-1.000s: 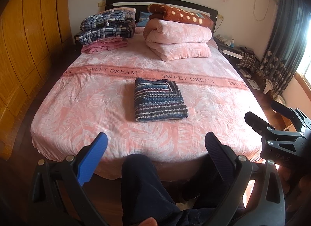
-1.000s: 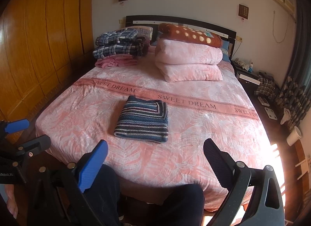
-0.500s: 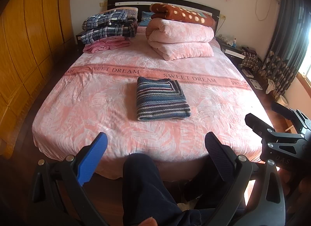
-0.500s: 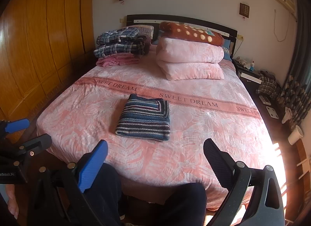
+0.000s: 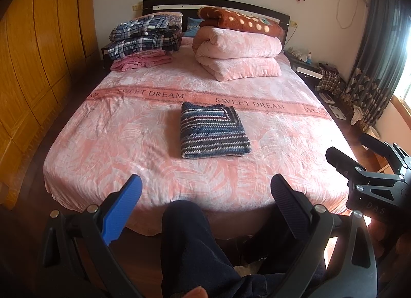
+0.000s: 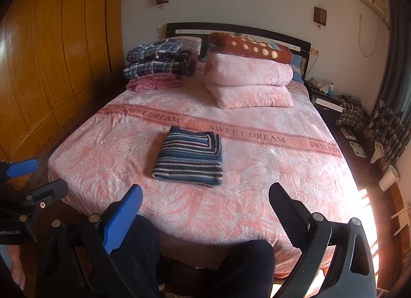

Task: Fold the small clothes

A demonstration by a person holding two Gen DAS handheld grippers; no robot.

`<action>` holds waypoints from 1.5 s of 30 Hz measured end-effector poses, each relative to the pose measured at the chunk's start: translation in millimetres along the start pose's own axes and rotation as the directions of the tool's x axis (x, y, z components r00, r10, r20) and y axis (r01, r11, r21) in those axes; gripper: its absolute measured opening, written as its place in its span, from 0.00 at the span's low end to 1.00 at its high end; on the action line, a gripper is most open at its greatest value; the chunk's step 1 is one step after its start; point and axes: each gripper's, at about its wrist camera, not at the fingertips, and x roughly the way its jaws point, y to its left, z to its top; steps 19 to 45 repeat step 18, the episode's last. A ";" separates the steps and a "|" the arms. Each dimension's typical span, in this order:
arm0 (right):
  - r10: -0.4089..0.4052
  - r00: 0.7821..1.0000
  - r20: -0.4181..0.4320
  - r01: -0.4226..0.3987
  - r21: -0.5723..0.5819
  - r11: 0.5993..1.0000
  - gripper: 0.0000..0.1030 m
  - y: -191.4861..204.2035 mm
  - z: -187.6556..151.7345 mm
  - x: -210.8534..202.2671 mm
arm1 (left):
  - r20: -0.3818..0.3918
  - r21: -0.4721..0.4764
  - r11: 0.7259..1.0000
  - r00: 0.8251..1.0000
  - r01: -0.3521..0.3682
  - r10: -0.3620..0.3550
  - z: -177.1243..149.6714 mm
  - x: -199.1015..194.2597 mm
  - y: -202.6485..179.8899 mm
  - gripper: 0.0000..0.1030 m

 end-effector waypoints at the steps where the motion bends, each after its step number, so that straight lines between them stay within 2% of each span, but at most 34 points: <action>1: -0.001 1.000 0.003 0.001 0.000 1.000 0.96 0.8 -0.4 -1.6 | 0.003 0.000 1.000 1.000 0.001 -0.001 -0.7 -0.4 0.4 0.97; 17: 0.007 1.000 0.021 -0.007 -0.005 1.000 0.96 5.9 -10.7 -19.5 | 0.044 0.003 1.000 0.999 -0.015 0.014 -23.3 -32.0 -15.4 0.97; 45: 0.007 1.000 0.021 -0.007 -0.005 1.000 0.96 5.9 -10.8 -19.5 | 0.043 0.004 1.000 0.999 -0.013 0.013 -23.3 -31.9 -15.4 0.97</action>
